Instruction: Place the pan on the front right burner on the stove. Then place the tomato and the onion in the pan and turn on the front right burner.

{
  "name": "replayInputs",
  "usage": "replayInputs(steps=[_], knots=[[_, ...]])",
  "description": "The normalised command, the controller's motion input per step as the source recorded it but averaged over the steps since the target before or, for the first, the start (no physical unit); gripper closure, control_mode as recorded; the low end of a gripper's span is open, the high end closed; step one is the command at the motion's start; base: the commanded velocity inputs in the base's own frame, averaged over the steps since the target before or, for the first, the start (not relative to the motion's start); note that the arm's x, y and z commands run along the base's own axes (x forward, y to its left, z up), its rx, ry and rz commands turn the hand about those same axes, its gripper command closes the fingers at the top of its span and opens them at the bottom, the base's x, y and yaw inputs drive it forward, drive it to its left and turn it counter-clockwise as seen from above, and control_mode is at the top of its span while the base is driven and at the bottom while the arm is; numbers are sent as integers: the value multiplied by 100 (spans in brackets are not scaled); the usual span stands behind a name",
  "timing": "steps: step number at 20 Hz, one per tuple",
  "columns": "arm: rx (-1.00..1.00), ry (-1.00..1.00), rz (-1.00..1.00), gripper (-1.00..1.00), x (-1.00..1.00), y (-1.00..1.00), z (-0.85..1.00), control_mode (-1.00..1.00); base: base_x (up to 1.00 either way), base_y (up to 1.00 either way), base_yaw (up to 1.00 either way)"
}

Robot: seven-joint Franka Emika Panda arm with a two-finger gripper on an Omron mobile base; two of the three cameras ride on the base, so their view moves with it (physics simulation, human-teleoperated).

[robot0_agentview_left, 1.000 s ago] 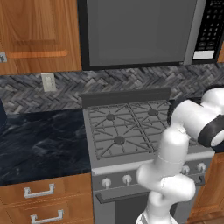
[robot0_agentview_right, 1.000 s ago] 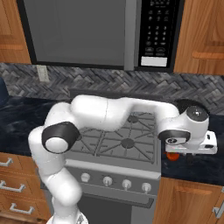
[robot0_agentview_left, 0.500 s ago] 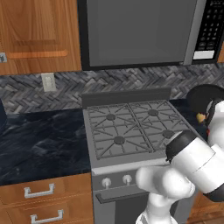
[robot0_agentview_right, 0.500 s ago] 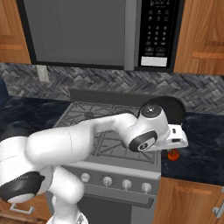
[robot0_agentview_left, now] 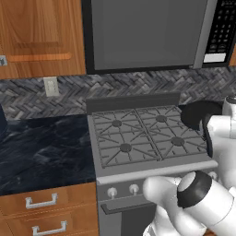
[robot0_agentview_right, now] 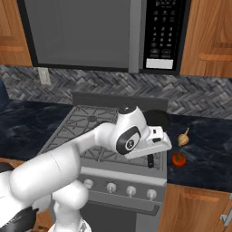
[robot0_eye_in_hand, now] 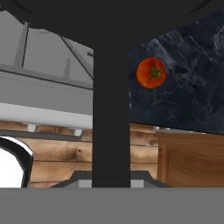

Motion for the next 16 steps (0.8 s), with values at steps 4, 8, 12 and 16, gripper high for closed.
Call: replayInputs(steps=[4, 8, 12, 16], knots=[[2, 14, 5, 100, 0, 14, 0, -100, 0, 0, 0], [7, 10, 9, 100, 0, 4, 0, -100, 0, 0, 0], [14, 12, 11, 100, 1, 3, 0, -100, 0, 0, 0], [14, 9, 11, 100, 15, 9, 0, -100, 0, 0, 0]])
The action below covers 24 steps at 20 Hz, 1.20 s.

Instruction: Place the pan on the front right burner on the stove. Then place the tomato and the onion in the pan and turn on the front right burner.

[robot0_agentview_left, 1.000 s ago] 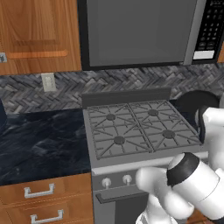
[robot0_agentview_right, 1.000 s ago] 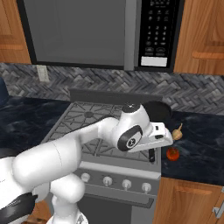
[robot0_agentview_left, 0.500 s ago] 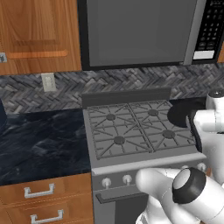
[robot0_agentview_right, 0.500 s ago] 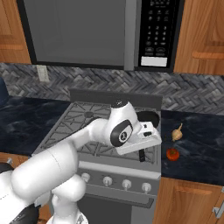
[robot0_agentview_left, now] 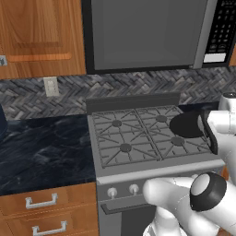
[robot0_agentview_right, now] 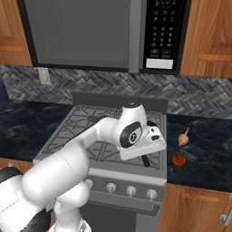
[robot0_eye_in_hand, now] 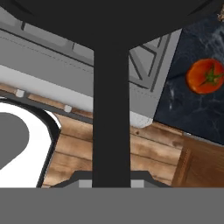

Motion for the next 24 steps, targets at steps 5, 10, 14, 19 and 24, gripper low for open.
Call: replayInputs(steps=[5, 10, 14, 19, 24], knots=[[8, 10, 7, 100, 18, 28, -3, -100, 0, 0, 0], [4, 7, 3, 100, 20, 17, -13, -100, 0, 0, 0], [1, 0, 0, 100, 34, 2, -13, -100, 0, 0, 0], [0, 0, 0, 100, 20, 0, -25, -100, 0, 0, 0], [0, 0, 0, 100, 5, 0, -41, -100, 0, 0, 0]])
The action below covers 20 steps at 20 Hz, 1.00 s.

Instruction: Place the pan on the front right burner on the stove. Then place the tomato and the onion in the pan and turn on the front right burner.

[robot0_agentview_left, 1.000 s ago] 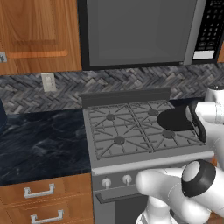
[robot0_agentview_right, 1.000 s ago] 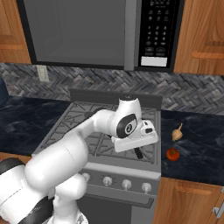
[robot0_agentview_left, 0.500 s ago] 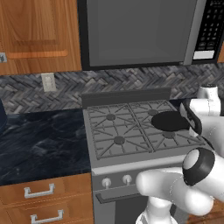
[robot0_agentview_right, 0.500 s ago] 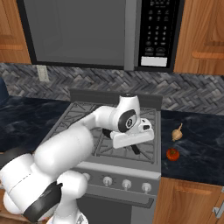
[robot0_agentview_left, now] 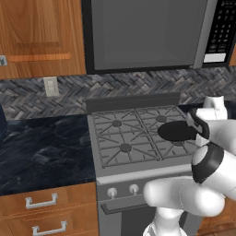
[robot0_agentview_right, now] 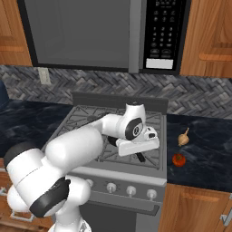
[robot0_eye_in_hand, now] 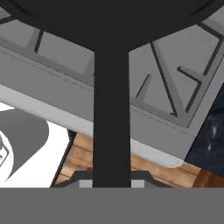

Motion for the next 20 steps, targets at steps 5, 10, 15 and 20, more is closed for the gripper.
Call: replayInputs(steps=[5, 10, 15, 20], knots=[[0, 0, 0, 100, 0, 0, -46, -100, 0, 0, 0], [0, 0, 1, 100, 5, -13, -40, -100, 0, 0, 0], [0, 0, 1, 100, 14, -16, -33, -100, 0, 0, 0], [0, 0, 0, 100, 2, -21, -20, -100, 0, 0, 0]])
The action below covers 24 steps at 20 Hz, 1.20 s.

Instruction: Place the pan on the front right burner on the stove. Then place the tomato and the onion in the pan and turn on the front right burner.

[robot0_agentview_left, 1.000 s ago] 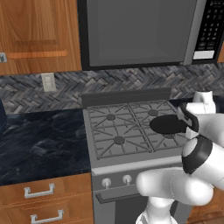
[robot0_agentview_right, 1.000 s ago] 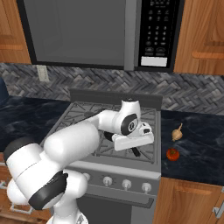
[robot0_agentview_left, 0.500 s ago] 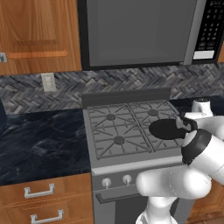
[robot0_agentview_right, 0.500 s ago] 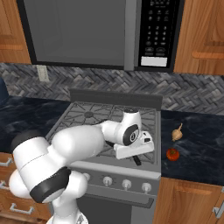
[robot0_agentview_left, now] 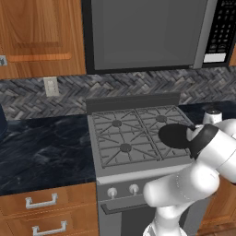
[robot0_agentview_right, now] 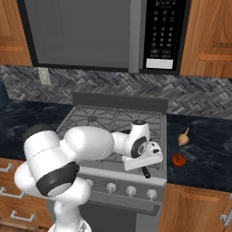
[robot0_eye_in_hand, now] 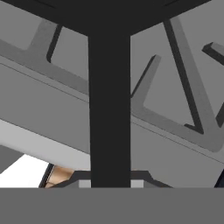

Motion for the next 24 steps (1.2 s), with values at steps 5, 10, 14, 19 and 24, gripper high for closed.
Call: replayInputs(steps=[5, 10, 14, 19, 24], knots=[[0, 1, 0, -100, 12, -6, -4, -100, 0, 0, 0], [0, 0, 0, -100, 2, 0, 0, -100, 0, 0, 0], [0, 0, 0, -100, -3, 0, 2, -100, 0, 0, 0], [0, -12, 0, -100, -36, 0, 52, -100, 0, 0, 0], [0, -13, -1, -100, -33, -4, 64, -100, 0, 0, 0]])
